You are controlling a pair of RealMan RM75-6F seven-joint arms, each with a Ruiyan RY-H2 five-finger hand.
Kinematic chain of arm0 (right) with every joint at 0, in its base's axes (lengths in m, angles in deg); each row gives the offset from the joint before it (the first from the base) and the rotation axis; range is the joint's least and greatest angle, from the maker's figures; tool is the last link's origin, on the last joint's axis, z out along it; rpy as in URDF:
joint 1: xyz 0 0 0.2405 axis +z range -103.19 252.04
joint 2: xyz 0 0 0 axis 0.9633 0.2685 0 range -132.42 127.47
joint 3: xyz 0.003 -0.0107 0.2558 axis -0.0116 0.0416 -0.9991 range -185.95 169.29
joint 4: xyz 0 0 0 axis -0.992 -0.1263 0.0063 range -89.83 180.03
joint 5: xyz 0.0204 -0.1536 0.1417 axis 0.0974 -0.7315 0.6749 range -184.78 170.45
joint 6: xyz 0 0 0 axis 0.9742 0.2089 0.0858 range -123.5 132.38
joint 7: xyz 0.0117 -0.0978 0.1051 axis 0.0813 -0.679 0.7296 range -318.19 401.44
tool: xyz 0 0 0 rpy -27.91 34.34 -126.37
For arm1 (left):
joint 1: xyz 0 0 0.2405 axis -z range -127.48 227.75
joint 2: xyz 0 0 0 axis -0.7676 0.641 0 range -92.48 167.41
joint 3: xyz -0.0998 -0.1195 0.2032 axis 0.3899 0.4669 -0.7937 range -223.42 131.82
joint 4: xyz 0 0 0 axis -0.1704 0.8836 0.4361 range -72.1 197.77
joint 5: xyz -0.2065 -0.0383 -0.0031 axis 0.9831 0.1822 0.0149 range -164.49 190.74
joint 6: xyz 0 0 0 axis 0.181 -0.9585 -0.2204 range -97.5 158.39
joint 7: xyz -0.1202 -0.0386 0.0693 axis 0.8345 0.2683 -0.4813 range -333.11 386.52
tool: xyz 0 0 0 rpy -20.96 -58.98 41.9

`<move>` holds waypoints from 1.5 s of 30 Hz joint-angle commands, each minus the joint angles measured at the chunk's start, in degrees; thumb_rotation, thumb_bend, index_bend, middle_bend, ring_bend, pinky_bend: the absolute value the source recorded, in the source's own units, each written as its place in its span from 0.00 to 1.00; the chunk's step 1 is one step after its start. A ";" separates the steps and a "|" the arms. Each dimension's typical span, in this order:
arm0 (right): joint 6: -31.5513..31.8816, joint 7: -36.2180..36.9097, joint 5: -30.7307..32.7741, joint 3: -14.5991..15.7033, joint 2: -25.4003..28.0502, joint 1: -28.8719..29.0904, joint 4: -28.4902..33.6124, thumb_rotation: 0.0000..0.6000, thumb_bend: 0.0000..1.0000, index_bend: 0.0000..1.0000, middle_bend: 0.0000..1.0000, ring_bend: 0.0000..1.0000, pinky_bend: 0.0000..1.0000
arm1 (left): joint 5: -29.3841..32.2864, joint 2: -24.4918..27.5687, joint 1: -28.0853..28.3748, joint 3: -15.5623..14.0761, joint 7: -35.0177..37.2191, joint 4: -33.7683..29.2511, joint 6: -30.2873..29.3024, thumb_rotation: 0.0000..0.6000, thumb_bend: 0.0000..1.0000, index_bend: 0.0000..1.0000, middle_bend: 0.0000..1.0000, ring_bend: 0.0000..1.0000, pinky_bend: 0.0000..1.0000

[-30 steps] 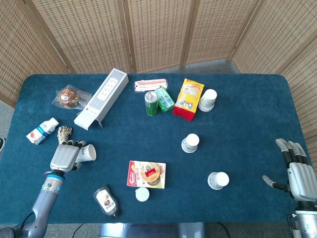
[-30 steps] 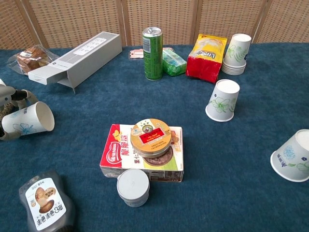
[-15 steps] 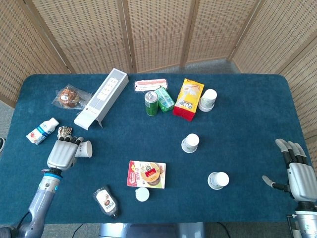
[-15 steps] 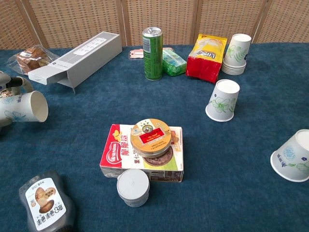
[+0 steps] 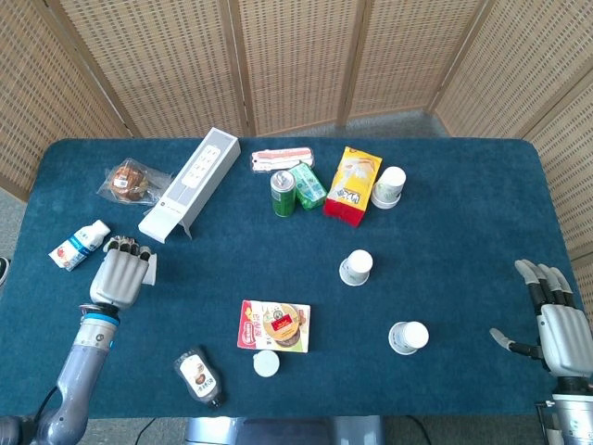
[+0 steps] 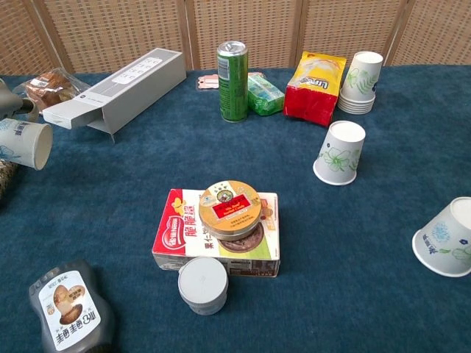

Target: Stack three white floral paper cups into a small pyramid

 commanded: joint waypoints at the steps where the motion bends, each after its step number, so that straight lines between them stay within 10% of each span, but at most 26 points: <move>1: -0.03 0.08 -0.02 0.01 0.02 0.02 0.02 1.00 0.11 0.00 0.00 0.00 0.00 | 10.90 -1.45 5.10 1.74 -11.13 -5.63 -3.51 1.00 0.33 0.28 0.40 0.30 0.38; 18: -0.34 1.98 0.71 -0.32 0.58 0.03 -0.21 1.00 0.11 0.00 0.00 0.00 0.00 | 23.80 -8.99 15.79 -0.69 -24.49 -6.68 -11.63 1.00 0.34 0.29 0.40 0.30 0.38; 45: -0.58 2.93 0.39 -0.13 0.91 0.04 -0.13 1.00 0.11 0.00 0.00 0.00 0.00 | 24.73 -18.42 22.36 -9.01 -34.63 2.93 -18.02 1.00 0.34 0.31 0.40 0.29 0.35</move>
